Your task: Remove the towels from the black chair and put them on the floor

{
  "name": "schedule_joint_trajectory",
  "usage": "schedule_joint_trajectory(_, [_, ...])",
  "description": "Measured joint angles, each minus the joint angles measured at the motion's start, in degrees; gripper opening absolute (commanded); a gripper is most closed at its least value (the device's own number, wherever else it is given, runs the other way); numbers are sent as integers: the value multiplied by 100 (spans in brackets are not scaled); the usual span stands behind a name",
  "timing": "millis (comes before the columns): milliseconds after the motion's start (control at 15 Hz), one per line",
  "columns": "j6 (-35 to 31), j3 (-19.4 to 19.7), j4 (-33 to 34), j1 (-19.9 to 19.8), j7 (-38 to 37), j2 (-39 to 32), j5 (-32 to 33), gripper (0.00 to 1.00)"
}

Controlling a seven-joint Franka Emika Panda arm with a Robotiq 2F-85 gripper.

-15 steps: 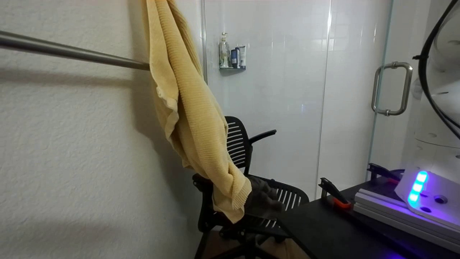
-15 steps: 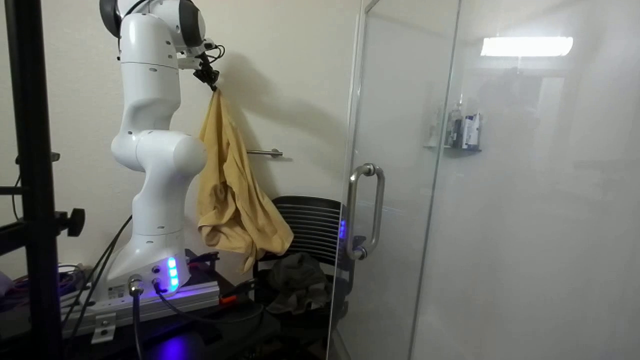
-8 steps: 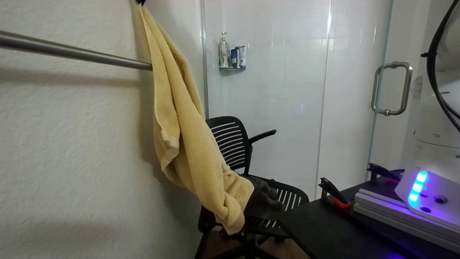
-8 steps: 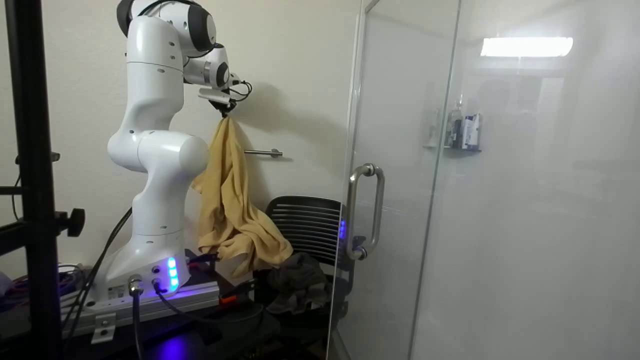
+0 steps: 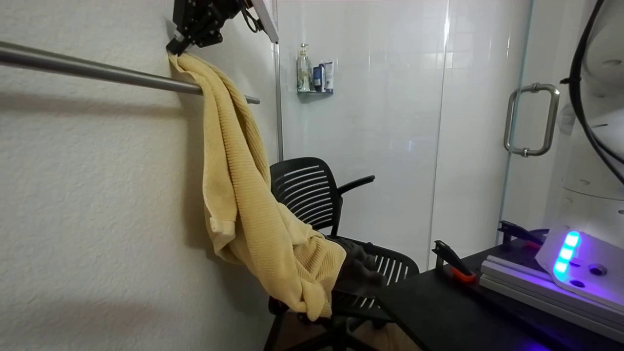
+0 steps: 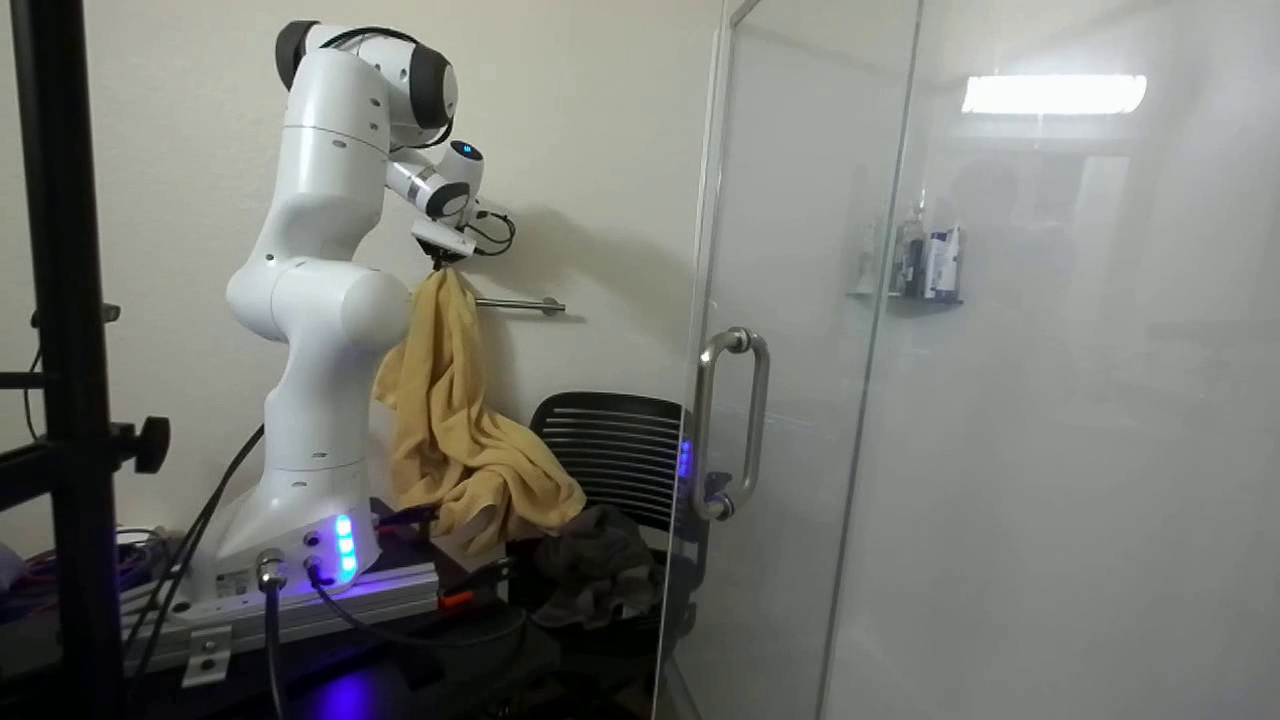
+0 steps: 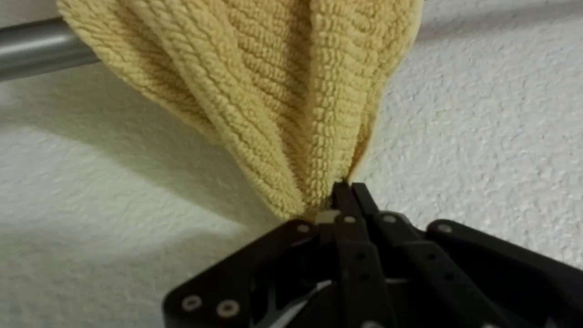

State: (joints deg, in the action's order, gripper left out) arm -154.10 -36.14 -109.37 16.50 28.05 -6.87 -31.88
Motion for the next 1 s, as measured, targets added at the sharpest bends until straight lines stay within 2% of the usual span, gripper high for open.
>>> schedule_joint_trajectory(267, [777, -867, 83, -1112, 1738, -343, -1383, 1])
schedule_joint_trajectory(400, [1535, -948, -21, -1596, 2584, -428, -2223, 1])
schedule_joint_trajectory(467, [2004, -787, -127, -1720, 2878, -432, -2560, 1])
schedule_joint_trajectory(533, [2500, -482, -217, -1736, 3020, -423, -2793, 27])
schedule_joint_trajectory(600, [2913, -175, -279, -1731, 3043, -401, -2865, 28])
schedule_joint_trajectory(667, [3139, 164, -424, -1699, 3028, -382, -2839, 9])
schedule_joint_trajectory(800, [3162, 774, -761, -1610, 3021, -395, -2791, 24])
schedule_joint_trajectory(867, [3162, 909, -852, -1607, 3033, -399, -2791, 28])
schedule_joint_trajectory(933, [3162, 950, -884, -1603, 3033, -396, -2791, 53])
schedule_joint_trajectory(1000, [3162, 950, -886, -1577, 3020, -388, -2791, 54])
